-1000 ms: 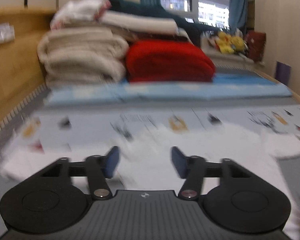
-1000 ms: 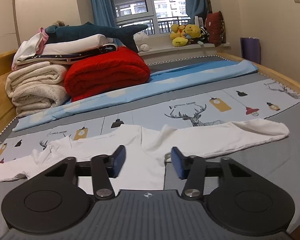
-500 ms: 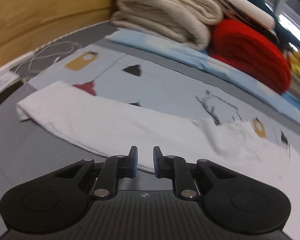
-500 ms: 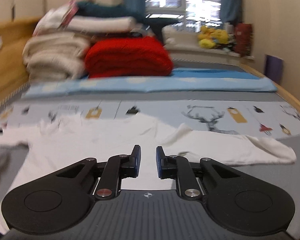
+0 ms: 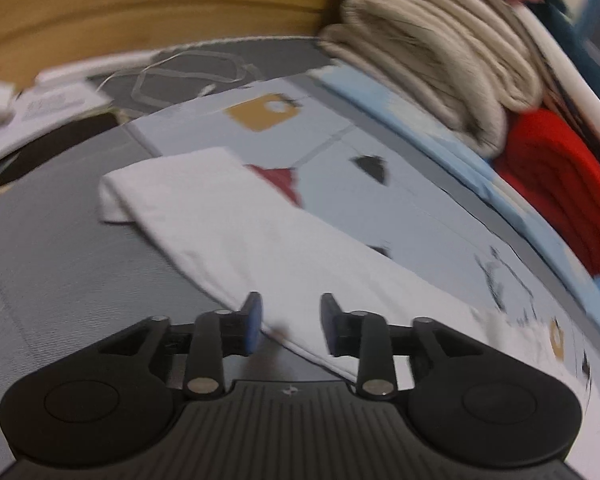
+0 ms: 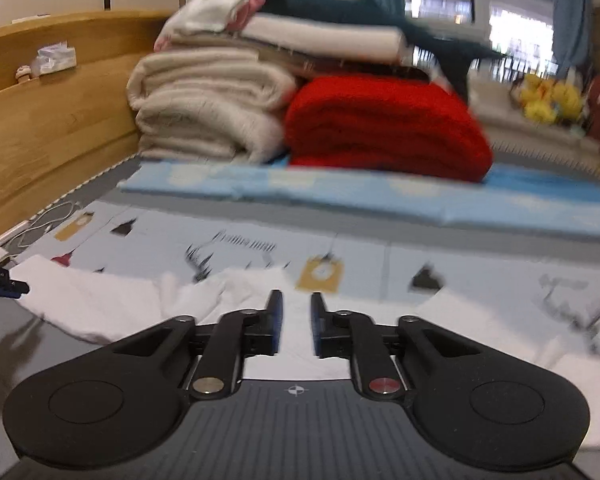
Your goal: Fold small clothes
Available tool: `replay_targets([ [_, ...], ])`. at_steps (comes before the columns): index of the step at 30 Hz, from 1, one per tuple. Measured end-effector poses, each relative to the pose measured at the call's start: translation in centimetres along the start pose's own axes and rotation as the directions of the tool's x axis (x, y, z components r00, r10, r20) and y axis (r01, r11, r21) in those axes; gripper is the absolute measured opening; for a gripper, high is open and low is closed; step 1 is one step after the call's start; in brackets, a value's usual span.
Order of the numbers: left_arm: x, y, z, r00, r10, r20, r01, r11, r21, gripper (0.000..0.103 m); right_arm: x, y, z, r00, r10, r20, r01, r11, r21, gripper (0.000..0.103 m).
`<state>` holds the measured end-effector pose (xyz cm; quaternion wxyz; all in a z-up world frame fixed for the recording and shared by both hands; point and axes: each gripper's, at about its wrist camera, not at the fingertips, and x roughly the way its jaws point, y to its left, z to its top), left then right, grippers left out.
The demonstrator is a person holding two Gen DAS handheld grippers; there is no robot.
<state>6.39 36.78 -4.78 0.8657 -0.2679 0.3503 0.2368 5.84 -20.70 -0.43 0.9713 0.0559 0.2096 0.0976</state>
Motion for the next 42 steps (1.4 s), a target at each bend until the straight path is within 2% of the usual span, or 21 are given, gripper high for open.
replay_targets([
  [2,1.2,2.0,1.1,1.0,0.002,-0.01,-0.003,0.995,-0.096,0.053,0.7,0.4,0.1,0.999,0.037,-0.018,-0.037,0.999,-0.011,0.006],
  [6,3.8,5.3,2.7,1.0,-0.005,-0.021,-0.001,0.955,-0.297,0.055,1.0,0.8,1.0,0.995,0.094,-0.026,-0.096,0.994,-0.058,0.006],
  [9,5.0,6.1,3.3,0.998,0.069,-0.003,-0.067,0.942,-0.329,0.055,1.1,0.4,1.0,0.993,0.106,-0.043,-0.109,0.992,-0.06,0.006],
  [10,5.3,6.3,3.5,0.996,0.094,0.007,-0.086,0.938,-0.336,0.049,1.2,0.1,0.9,0.993,0.106,-0.054,-0.109,0.993,-0.052,0.006],
  [11,5.5,6.5,3.7,0.994,0.109,0.021,-0.095,0.933,-0.347,0.028,1.3,-0.3,0.8,0.993,0.103,-0.066,-0.106,0.993,-0.043,0.006],
  [13,5.7,6.4,3.8,0.991,0.133,0.03,-0.113,0.927,-0.359,0.003,1.6,-1.0,0.6,0.992,0.088,-0.087,-0.091,0.995,-0.028,0.006],
  [14,5.4,6.1,3.8,0.987,0.154,0.045,-0.128,0.926,-0.356,0.003,1.6,-1.3,0.5,0.992,0.079,-0.096,-0.082,0.996,-0.019,0.007],
  [17,3.0,2.2,4.5,0.974,0.181,0.136,-0.141,0.955,-0.261,0.003,1.7,-2.3,0.0,0.99,0.046,-0.133,-0.047,0.999,0.001,0.007],
  [19,0.8,-1.5,4.8,0.966,0.133,0.221,-0.099,0.983,-0.157,0.003,1.8,-2.8,-0.2,0.987,0.015,-0.162,-0.013,1.0,0.012,0.007],
  [21,-2.0,-6.7,4.1,0.961,0.019,0.277,-0.008,0.999,-0.041,0.003,1.9,-3.6,-0.5,0.978,-0.018,-0.207,0.026,0.999,0.037,0.007],
  [23,-4.6,-12.2,2.3,0.947,-0.136,0.29,0.117,0.99,0.083,0.003,2.0,-4.5,-0.8,0.967,-0.037,-0.253,0.06,0.994,0.086,0.007],
  [25,-7.1,-18.3,-1.0,0.919,-0.305,0.248,0.252,0.941,0.226,0.003,1.8,-5.4,-1.2,0.956,-0.041,-0.291,0.085,0.986,0.141,0.007],
  [27,-8.9,-23.7,-5.3,0.876,-0.466,0.124,0.409,0.855,0.319,0.003,1.3,-6.3,-1.6,0.949,-0.033,-0.312,0.102,0.973,0.207,0.007],
  [28,-9.3,-25.9,-7.4,0.852,-0.523,0.027,0.484,0.806,0.34,0.007,1.0,-6.7,-1.8,0.949,-0.028,-0.315,0.106,0.966,0.234,0.007],
  [29,-9.2,-28.1,-9.7,0.818,-0.563,-0.113,0.564,0.75,0.346,0.02,0.6,-7.1,-2.0,0.949,-0.026,-0.314,0.112,0.96,0.258,0.007],
  [30,-8.9,-29.9,-11.9,0.774,-0.578,-0.256,0.632,0.692,0.348,0.027,0.2,-7.6,-2.1,0.951,-0.027,-0.309,0.117,0.954,0.277,0.007],
  [31,-8.7,-31.2,-13.8,0.763,-0.548,-0.343,0.646,0.666,0.373,0.031,-0.2,-8.0,-2.2,0.952,-0.034,-0.304,0.126,0.949,0.288,0.007],
  [33,-8.8,-31.8,-15.6,0.805,-0.48,-0.349,0.593,0.678,0.435,0.031,-0.9,-9.4,-2.6,0.95,-0.069,-0.306,0.172,0.93,0.324,0.007],
  [36,-8.0,-29.8,-14.3,0.886,-0.389,-0.254,0.462,0.797,0.39,0.033,-1.7,-11.6,-3.6,0.945,-0.077,-0.317,0.209,0.888,0.409,0.007],
  [39,-7.0,-27.8,-12.1,0.965,-0.205,-0.162,0.249,0.908,0.336,0.033,-2.2,-12.7,-4.5,0.943,-0.072,-0.324,0.222,0.863,0.454,0.007],
  [42,-6.1,-25.6,-10.2,0.98,-0.147,-0.132,0.172,0.963,0.206,0.033,-2.2,-13.0,-4.8,0.944,-0.069,-0.322,0.223,0.853,0.472,0.007],
])
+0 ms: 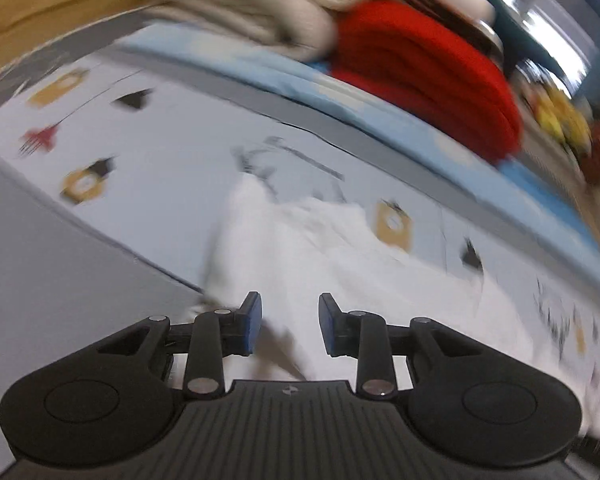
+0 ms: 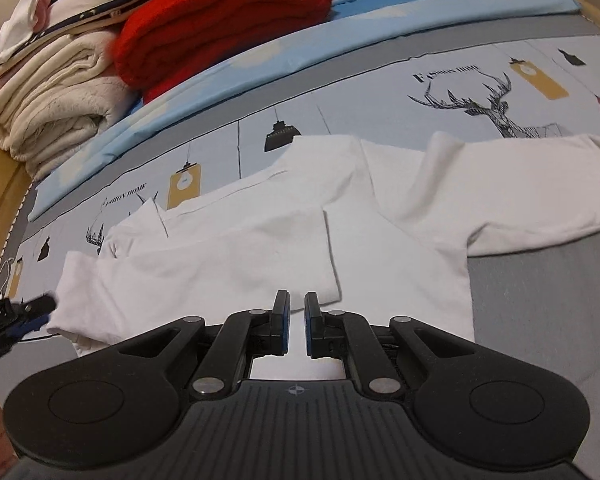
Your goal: Fold small clothes
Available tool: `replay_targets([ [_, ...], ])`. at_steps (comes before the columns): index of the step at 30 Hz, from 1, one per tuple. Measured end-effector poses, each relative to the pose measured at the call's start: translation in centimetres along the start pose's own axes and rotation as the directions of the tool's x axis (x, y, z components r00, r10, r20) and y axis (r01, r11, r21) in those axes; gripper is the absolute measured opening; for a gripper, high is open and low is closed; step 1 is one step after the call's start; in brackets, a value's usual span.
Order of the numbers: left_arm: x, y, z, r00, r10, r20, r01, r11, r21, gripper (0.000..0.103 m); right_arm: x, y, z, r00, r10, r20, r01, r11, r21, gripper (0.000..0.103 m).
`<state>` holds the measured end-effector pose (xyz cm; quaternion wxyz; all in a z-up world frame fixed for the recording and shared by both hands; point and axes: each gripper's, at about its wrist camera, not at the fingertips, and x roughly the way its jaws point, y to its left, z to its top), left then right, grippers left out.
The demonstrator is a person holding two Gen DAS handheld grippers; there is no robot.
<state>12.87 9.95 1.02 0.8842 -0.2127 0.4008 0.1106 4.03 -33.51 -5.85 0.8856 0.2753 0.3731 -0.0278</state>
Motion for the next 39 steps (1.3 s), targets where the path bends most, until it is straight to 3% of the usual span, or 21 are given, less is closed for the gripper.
replay_targets([
  [2,0.8,1.7,0.2,1.0,0.008,0.026,-0.006,0.998,-0.061,0.035,0.5,-0.1,0.1,1.0,0.011,-0.002,-0.011,1.0,0.02,0.007],
  [4,2.4,2.9,0.9,0.996,0.085,-0.032,-0.089,0.989,-0.117,0.035,1.5,-0.4,0.1,1.0,0.013,-0.011,-0.012,0.999,0.036,0.007],
  [6,3.0,4.2,2.1,0.997,0.08,-0.021,-0.082,0.981,-0.178,0.035,2.8,-1.1,0.1,0.999,0.005,-0.036,-0.003,0.997,0.08,0.007],
  [9,3.5,4.3,3.0,0.994,0.113,0.011,-0.109,0.977,-0.182,0.035,5.2,-2.0,0.3,0.994,0.021,-0.105,-0.002,0.985,0.175,0.007],
  [11,4.3,3.9,3.4,0.994,0.104,0.011,-0.101,0.979,-0.177,0.035,6.6,-2.1,0.4,0.992,0.037,-0.123,-0.011,0.978,0.207,0.012],
  [13,4.5,4.9,5.3,0.994,0.106,0.002,-0.104,0.977,-0.185,0.035,7.8,-2.0,0.5,0.99,0.008,-0.141,0.021,0.978,0.206,0.03],
  [14,4.8,5.0,5.5,0.994,0.11,-0.005,-0.109,0.976,-0.19,0.035,8.5,-2.1,0.5,0.988,-0.01,-0.155,0.043,0.976,0.214,0.033],
  [19,6.2,6.0,6.6,0.994,0.105,-0.018,-0.106,0.971,-0.216,0.035,11.0,-2.9,0.5,0.981,-0.022,-0.195,0.079,0.955,0.287,0.035],
  [20,6.3,5.9,6.7,0.994,0.105,-0.014,-0.106,0.972,-0.212,0.035,11.2,-2.9,0.6,0.982,-0.024,-0.187,0.078,0.955,0.287,0.035],
  [21,6.4,5.9,6.7,0.994,0.105,-0.011,-0.105,0.973,-0.208,0.035,11.3,-2.8,0.7,0.984,-0.03,-0.178,0.079,0.958,0.277,0.028],
  [22,6.4,5.8,6.8,0.994,0.106,-0.008,-0.105,0.973,-0.204,0.035,11.3,-2.7,0.8,0.985,-0.037,-0.167,0.081,0.962,0.261,0.011],
  [23,6.5,5.7,6.9,0.994,0.107,-0.006,-0.106,0.974,-0.199,0.035,11.3,-2.5,0.9,0.987,-0.047,-0.154,0.083,0.968,0.238,0.006],
  [25,6.5,5.6,6.9,0.994,0.111,-0.004,-0.11,0.975,-0.195,0.035,10.5,-2.0,1.3,0.995,-0.042,-0.09,0.059,0.979,0.196,0.004],
  [27,6.4,5.6,6.8,0.994,0.107,-0.005,-0.106,0.976,-0.192,0.035,8.4,-1.4,2.2,1.0,-0.001,0.028,-0.004,0.986,0.168,0.003],
  [30,6.4,5.1,6.5,0.994,0.108,-0.009,-0.108,0.981,-0.159,0.035,3.8,-0.2,3.2,0.964,0.025,0.263,-0.04,0.998,0.051,0.003],
  [32,6.4,4.8,6.3,0.995,0.099,-0.011,-0.1,0.985,-0.143,0.035,2.1,-1.0,3.5,0.941,-0.005,0.338,-0.013,0.999,0.051,0.003],
  [36,6.8,3.9,5.8,0.997,0.079,-0.025,-0.081,0.991,-0.109,0.035,3.9,-5.5,3.6,0.95,-0.221,0.221,0.183,0.967,0.177,0.003],
  [39,7.5,2.8,5.0,0.997,0.05,-0.061,-0.054,0.996,-0.067,0.035,4.8,-7.5,3.3,0.957,-0.232,0.176,0.184,0.95,0.251,0.003],
])
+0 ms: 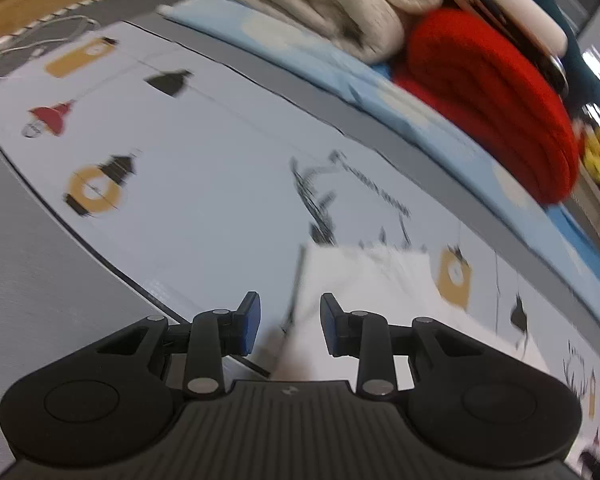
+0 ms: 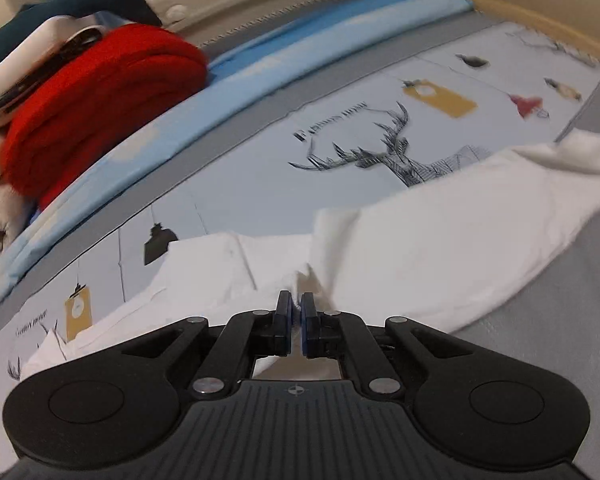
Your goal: Fold small clothes
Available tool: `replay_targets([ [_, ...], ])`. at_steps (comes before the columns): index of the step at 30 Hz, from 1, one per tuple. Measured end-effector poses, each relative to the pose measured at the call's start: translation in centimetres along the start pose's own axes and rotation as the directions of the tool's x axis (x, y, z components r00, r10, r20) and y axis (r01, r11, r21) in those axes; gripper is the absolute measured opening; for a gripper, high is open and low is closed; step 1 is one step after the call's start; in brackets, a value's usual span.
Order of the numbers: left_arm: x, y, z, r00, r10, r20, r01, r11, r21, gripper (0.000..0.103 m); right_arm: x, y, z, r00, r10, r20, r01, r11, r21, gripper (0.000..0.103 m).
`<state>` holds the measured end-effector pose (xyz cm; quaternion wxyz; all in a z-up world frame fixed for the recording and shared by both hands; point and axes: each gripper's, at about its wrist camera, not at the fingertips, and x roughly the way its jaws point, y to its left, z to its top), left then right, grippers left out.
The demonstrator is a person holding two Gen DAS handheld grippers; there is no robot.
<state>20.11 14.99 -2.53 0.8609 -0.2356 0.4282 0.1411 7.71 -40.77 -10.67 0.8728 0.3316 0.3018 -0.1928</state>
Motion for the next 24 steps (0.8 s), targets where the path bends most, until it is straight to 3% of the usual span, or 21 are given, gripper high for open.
replay_targets([
  [3,0.8,-1.0,-0.8,0.998,-0.051,-0.049,0.053,0.997,0.047,0.035,-0.6,0.6,0.4,0.997,0.056,0.052,-0.055,0.998,-0.035,0.003],
  [6,2.1,-1.4,-1.8,0.988,-0.094,-0.127,0.103,0.992,0.07,0.035,-0.4,0.1,0.7,0.997,0.065,0.049,-0.064,0.998,-0.024,0.004],
  [10,4.3,-1.0,-3.6,0.971,-0.012,-0.24,0.035,0.995,0.09,0.034,0.6,-0.5,0.9,1.0,-0.013,-0.006,0.013,1.0,-0.014,0.012],
  [12,4.5,-1.1,-3.9,0.969,-0.001,-0.247,0.025,0.995,0.095,0.034,0.4,-1.1,1.4,0.998,-0.06,0.019,0.06,0.998,0.006,0.013],
  [16,3.2,-2.1,-3.8,0.983,-0.001,-0.185,0.022,0.993,0.112,0.034,-0.3,-1.2,1.7,0.999,0.011,0.041,-0.011,1.0,0.019,0.013],
  [18,3.1,-2.5,-4.0,0.982,-0.025,-0.185,0.048,0.992,0.118,0.035,0.5,-1.4,1.6,0.995,0.099,-0.017,-0.098,0.994,0.051,0.014],
  [20,3.9,-2.3,-4.6,0.969,-0.034,-0.246,0.058,0.994,0.092,0.036,2.0,-2.2,1.1,0.976,0.181,-0.121,-0.161,0.974,0.159,0.014],
  [22,4.5,-1.8,-5.0,0.957,-0.032,-0.289,0.049,0.998,0.049,0.036,3.7,-3.2,0.3,0.959,0.189,-0.213,-0.133,0.958,0.255,0.014],
  [24,4.0,-2.0,-4.8,0.964,-0.018,-0.267,0.034,0.998,0.054,0.036,4.6,-3.7,-0.2,0.957,0.103,-0.272,-0.034,0.968,0.248,0.014],
])
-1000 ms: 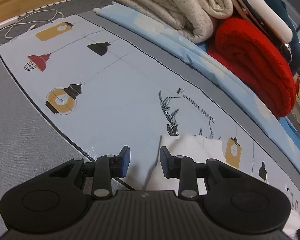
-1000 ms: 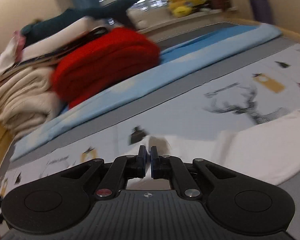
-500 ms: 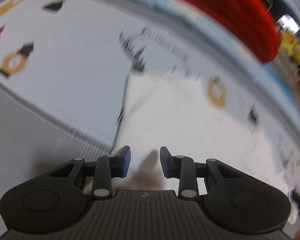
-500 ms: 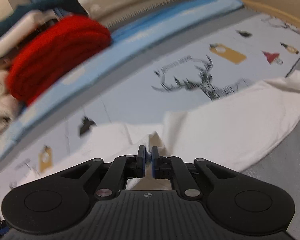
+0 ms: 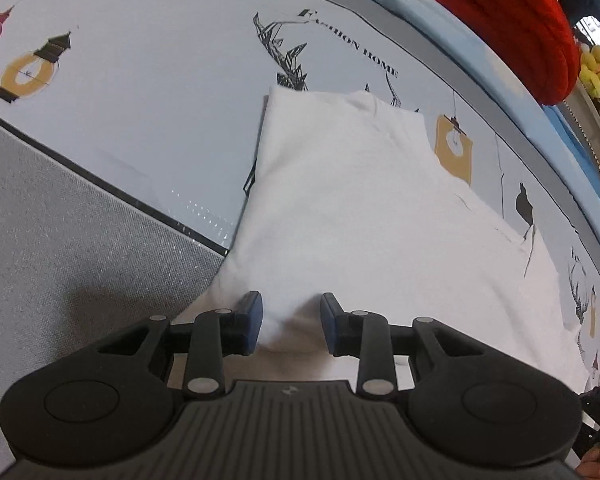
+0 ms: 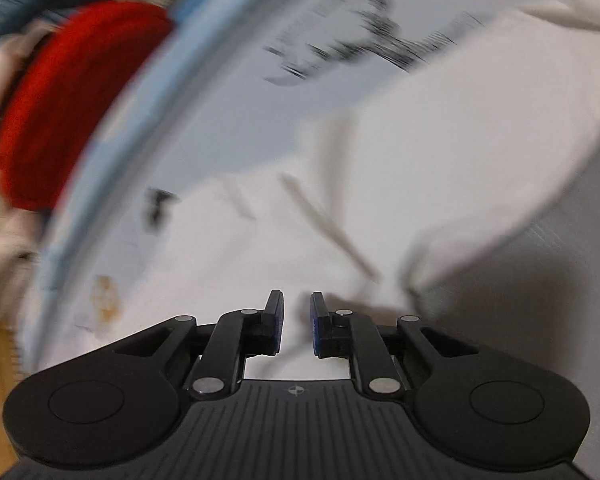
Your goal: Fold small clothes
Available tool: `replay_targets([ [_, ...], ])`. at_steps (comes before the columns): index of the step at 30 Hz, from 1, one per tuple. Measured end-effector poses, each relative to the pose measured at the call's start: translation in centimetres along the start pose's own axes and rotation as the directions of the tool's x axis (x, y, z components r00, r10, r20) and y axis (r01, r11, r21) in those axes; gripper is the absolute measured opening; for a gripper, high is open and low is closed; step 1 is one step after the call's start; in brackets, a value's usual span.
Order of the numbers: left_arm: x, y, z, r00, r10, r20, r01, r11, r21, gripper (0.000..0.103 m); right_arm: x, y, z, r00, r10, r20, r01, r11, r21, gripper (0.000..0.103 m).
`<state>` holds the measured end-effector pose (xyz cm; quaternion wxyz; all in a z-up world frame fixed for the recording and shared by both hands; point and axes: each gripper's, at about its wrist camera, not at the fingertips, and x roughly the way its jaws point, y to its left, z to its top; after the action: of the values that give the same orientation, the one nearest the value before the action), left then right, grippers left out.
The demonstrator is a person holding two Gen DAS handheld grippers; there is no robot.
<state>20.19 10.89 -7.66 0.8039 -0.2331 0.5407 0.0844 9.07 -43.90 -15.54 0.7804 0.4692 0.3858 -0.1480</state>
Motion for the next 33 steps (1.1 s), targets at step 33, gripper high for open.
replay_targets([
  [33,-1.7,-9.5,-4.7,0.992,0.006,0.123,-0.046,0.943,0.331,0.044,-6.1,-6.2,4.3,0.984,-0.068,0.162,0.073,0.997,-0.023,0.02],
])
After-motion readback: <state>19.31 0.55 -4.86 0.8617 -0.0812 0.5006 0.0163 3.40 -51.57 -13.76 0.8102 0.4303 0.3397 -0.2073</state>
